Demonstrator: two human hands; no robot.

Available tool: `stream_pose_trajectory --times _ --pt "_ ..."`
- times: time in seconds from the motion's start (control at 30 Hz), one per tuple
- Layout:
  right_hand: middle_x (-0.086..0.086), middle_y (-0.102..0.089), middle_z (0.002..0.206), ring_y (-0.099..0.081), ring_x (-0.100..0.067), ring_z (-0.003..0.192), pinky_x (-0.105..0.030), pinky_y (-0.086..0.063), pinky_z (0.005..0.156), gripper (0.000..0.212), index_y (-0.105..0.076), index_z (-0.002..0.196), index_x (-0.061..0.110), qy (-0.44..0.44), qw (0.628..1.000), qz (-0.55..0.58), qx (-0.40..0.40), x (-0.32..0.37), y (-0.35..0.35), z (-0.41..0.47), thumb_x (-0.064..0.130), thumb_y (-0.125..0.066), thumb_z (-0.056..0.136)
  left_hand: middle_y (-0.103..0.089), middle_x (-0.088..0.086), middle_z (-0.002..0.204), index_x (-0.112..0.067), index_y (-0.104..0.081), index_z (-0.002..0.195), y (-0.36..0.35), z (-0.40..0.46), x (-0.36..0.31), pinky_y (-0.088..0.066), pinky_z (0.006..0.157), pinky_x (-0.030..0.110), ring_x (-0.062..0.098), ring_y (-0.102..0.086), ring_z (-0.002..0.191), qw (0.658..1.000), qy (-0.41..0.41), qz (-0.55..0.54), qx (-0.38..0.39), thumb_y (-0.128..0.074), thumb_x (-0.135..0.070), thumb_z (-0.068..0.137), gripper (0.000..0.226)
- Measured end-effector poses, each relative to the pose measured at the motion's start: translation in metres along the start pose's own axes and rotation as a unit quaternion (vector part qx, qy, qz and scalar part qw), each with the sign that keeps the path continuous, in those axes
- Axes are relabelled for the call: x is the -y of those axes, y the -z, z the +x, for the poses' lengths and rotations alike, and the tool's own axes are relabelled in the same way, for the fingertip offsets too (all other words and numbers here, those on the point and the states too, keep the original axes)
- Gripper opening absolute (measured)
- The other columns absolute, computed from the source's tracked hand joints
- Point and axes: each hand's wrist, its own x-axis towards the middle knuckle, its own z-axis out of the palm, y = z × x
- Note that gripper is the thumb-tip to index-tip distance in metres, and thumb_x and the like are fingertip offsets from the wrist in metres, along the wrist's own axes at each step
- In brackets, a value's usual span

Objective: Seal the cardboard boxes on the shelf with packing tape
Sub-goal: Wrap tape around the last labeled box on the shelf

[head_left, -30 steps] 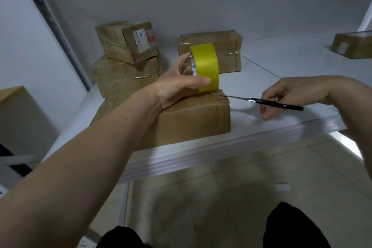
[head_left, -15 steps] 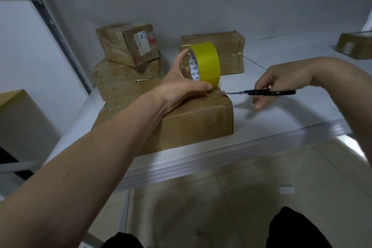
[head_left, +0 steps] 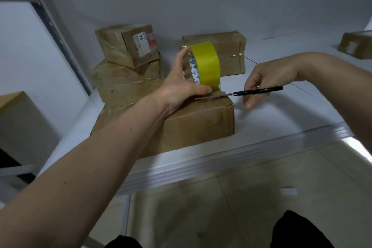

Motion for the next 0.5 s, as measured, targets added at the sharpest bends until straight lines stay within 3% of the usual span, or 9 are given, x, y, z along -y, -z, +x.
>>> stream_pose_trajectory --times 0.17,0.3,0.4,0.5 --pt "-0.006 -0.072 0.098 -0.062 -0.026 0.108 -0.045 -0.044 0.103 0.083 -0.079 0.08 0.029 0.009 1.0 -0.007 -0.002 0.0024 0.0 0.0057 0.079 -0.076 0.013 -0.052 0.011 0.132 -0.032 -0.02 0.153 0.0001 -0.0015 -0.0023 -0.056 0.092 0.041 0.03 -0.067 0.106 1.0 0.016 0.024 -0.002 -0.076 0.021 0.064 0.118" --pt "-0.015 -0.069 0.102 -0.062 -0.032 0.104 -0.046 -0.044 0.102 0.077 -0.079 0.079 0.029 0.006 1.0 -0.01 -0.018 0.0014 0.0023 0.0047 0.076 -0.079 0.019 -0.059 0.004 0.115 -0.029 -0.022 0.153 -0.0001 -0.0018 -0.0026 -0.057 0.088 0.035 0.016 -0.069 0.094 0.999 0.011 0.036 -0.013 -0.074 0.023 0.066 0.114" --pt "-0.015 -0.071 0.092 -0.06 -0.022 0.085 -0.033 -0.044 0.084 0.062 -0.079 0.073 0.027 -0.001 0.999 -0.015 -0.03 0.0032 0.0014 0.0029 0.067 -0.083 0.026 -0.061 0.004 0.11 -0.027 -0.022 0.153 -0.0008 -0.0017 -0.0027 -0.058 0.082 0.031 0.009 -0.069 0.084 0.999 0.012 0.035 -0.016 -0.073 0.024 0.066 0.113" --pt "-0.002 -0.06 0.061 -0.051 -0.013 0.067 -0.026 -0.04 0.066 0.051 -0.077 0.067 0.019 -0.009 0.999 -0.025 -0.045 0.0035 0.001 0.0021 0.057 -0.081 0.032 -0.061 0.002 0.106 -0.027 -0.022 0.153 -0.0023 -0.004 -0.0056 -0.058 0.079 0.028 0.006 -0.07 0.079 0.999 0.012 0.032 -0.016 -0.071 0.025 0.067 0.112"
